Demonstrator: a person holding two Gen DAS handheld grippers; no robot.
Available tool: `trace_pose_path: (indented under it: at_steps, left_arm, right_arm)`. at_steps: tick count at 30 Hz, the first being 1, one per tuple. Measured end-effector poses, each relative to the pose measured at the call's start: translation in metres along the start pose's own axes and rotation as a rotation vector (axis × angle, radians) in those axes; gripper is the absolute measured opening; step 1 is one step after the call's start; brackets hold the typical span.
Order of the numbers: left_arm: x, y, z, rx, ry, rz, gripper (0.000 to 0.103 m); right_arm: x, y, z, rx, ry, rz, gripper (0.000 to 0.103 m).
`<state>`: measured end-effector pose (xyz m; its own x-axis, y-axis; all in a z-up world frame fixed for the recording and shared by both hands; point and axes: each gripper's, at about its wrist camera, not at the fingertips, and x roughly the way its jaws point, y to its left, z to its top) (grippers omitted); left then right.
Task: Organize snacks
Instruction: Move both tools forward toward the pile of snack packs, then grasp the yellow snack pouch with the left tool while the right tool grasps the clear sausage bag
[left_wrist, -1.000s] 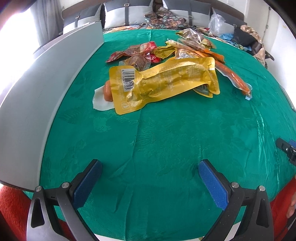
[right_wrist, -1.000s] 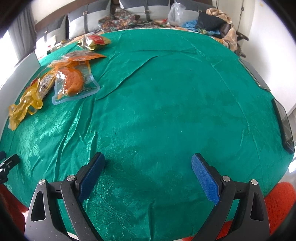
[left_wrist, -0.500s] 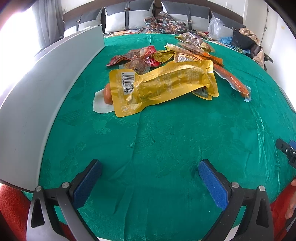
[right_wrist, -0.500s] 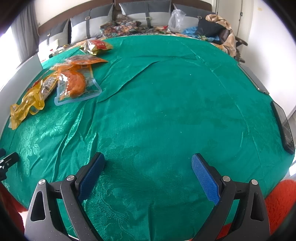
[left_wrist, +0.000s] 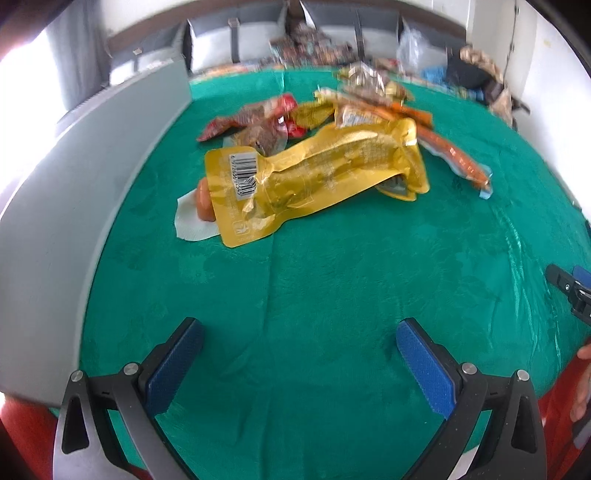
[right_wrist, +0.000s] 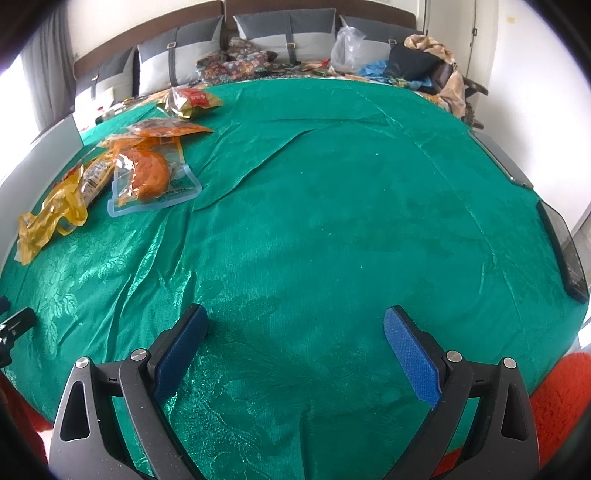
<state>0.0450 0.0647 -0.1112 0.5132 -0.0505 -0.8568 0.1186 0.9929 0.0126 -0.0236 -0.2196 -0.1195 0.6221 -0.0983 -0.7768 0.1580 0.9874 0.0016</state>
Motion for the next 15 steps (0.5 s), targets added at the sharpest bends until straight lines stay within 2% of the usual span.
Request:
trace_pose_path:
  at_steps: [3, 4, 8, 11, 13, 15]
  left_arm:
    - [-0.005, 0.002, 0.031, 0.125, 0.019, -0.083, 0.103]
    - [-0.008, -0.001, 0.045, 0.210, 0.014, -0.092, 0.103]
    - [-0.009, -0.014, 0.085, 0.447, -0.045, -0.014, 0.103]
    - [0.007, -0.018, 0.101, 0.493, -0.020, -0.007, 0.103]
    - [0.023, -0.022, 0.096, 0.508, 0.073, -0.067, 0.100]
    - [0.021, -0.028, 0.084, 0.536, 0.089, -0.047, 0.093]
  right_arm:
    - [0.000, 0.000, 0.000, 0.001, 0.000, -0.001, 0.098]
    - [0.000, 0.000, 0.000, 0.000, 0.000, -0.001, 0.098]
    - [0.000, 0.000, 0.000, 0.001, 0.000, -0.001, 0.098]
    - [0.000, 0.000, 0.000, 0.001, 0.001, -0.001, 0.098]
    - [0.000, 0.000, 0.000, -0.001, 0.002, 0.000, 0.098]
    - [0.000, -0.001, 0.000, -0.005, 0.003, 0.003, 0.098]
